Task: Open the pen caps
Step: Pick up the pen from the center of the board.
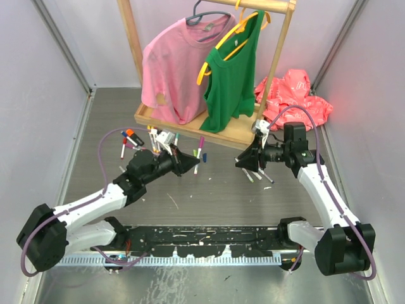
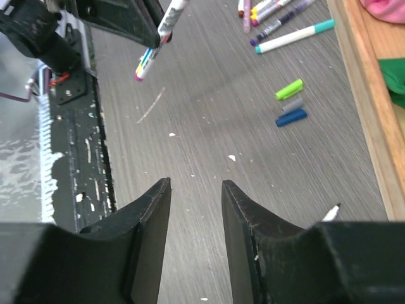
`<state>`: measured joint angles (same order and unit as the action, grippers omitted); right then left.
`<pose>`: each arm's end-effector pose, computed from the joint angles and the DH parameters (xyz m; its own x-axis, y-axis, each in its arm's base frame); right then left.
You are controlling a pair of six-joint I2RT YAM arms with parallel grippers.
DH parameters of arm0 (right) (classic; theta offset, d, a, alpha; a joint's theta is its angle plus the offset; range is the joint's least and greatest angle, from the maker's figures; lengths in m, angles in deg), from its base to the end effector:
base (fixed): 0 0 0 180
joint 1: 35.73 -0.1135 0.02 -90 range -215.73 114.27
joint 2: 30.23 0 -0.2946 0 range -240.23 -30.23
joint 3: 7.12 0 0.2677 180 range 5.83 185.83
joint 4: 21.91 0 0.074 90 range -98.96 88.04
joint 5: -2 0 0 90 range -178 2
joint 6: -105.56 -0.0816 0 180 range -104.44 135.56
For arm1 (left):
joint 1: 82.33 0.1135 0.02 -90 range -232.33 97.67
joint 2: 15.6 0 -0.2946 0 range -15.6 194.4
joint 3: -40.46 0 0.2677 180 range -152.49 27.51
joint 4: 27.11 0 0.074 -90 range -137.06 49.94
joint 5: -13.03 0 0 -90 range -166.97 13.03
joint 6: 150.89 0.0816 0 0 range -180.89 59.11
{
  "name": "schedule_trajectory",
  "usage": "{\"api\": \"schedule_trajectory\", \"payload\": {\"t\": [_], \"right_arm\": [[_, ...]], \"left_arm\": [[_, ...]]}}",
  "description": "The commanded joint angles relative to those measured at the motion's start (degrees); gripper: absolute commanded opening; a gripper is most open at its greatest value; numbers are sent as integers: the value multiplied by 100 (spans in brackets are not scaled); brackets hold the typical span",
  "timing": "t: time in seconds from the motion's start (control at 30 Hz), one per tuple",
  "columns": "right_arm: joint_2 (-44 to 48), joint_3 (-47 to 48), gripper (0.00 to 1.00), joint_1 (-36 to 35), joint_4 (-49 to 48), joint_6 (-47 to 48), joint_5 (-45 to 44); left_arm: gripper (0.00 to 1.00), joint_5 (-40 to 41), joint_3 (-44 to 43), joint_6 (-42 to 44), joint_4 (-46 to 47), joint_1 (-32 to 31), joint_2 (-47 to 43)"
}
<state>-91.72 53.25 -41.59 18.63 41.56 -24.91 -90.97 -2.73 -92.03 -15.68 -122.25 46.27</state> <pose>0.2213 0.0959 0.2934 -0.2835 -0.2285 -0.9313 -0.9271 0.3138 0.2052 0.2072 -0.1991 0.2682 -0.5000 -0.2359 -0.8333 0.6404 0.5470 -0.5391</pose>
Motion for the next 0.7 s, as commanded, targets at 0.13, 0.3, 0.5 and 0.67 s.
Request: {"api": "schedule_trajectory", "payload": {"t": [0.13,0.3,0.5,0.67], "right_arm": [[78,-218,46,199,-1688,-1821,1418],[236,-820,48,155,-4844,-4932,1245],[280,-1713,69,43,-8344,-7497,633],[341,-2296,82,-39,-9137,-7989,284]], "left_arm": [[0,873,229,10,2065,-989,70],[0,1518,258,248,2932,-1551,376],[0,2331,365,283,4199,-2055,959],[0,2801,193,339,4409,-2346,1374]]}}
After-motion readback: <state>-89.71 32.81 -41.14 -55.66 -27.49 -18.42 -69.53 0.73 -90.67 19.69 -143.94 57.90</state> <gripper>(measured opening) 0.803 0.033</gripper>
